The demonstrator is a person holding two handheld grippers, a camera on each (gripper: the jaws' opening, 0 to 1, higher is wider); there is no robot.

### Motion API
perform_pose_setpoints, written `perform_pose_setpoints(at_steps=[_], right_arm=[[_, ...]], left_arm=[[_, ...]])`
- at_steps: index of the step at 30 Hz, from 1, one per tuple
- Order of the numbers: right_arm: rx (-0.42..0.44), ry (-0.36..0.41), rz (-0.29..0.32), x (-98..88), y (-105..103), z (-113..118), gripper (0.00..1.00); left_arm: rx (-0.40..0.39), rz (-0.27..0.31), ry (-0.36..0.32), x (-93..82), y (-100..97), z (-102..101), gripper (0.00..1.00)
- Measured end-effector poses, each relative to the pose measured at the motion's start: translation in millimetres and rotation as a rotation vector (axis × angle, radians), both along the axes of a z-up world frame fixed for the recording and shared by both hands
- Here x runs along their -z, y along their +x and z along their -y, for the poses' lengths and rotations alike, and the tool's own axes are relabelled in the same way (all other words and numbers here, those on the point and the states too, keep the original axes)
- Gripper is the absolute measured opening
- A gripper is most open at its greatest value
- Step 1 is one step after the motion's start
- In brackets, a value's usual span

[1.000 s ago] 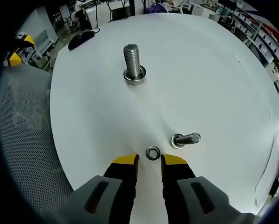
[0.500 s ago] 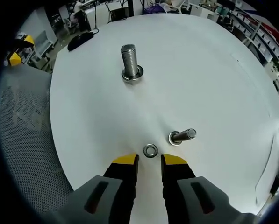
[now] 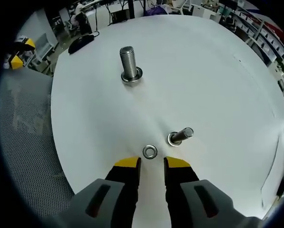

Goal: Place the washer onto the threaded stud by aligning its center hole with the stud, sliding it down to the base, and recovering from edge contact or off-axis alignment until the washer reaches the visible bottom stop.

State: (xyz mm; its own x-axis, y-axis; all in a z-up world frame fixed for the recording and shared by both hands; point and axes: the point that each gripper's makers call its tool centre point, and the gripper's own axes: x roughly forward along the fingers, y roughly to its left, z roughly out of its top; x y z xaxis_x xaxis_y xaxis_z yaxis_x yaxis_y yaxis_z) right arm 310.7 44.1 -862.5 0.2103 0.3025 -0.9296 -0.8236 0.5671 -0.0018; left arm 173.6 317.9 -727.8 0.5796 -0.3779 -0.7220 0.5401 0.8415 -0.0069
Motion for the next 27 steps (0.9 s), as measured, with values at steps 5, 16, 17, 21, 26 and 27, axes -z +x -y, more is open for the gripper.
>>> perform_pose_setpoints(at_steps=[5,16,17,21,26,27], right_arm=[[0.000,0.034,0.001,-6.1,0,-2,0.23],[-0.037,0.020,-0.007,-1.7,-4,-8,0.23],[-0.044,0.016,-0.007,-2.2,-6,-10,0.23],[-0.064,0.006,-0.018,2.2,-2,-13,0.23],[-0.094,-0.028,-0.021,5.2,-2,-15,0.23],[-0.100,-0.033,-0.024,6.2,0,-15,0.23]], left_arm=[[-0.005,-0.001,0.005,0.0,0.5,-1,0.26],[-0.010,0.005,-0.003,-0.9,1.3,-1,0.26],[-0.010,0.004,-0.002,-0.8,1.2,-1,0.26],[-0.009,0.004,-0.003,-1.3,1.0,0,0.26],[-0.012,0.006,-0.003,-1.6,1.3,-1,0.26],[-0.012,0.008,-0.004,-1.8,1.4,-1,0.26]])
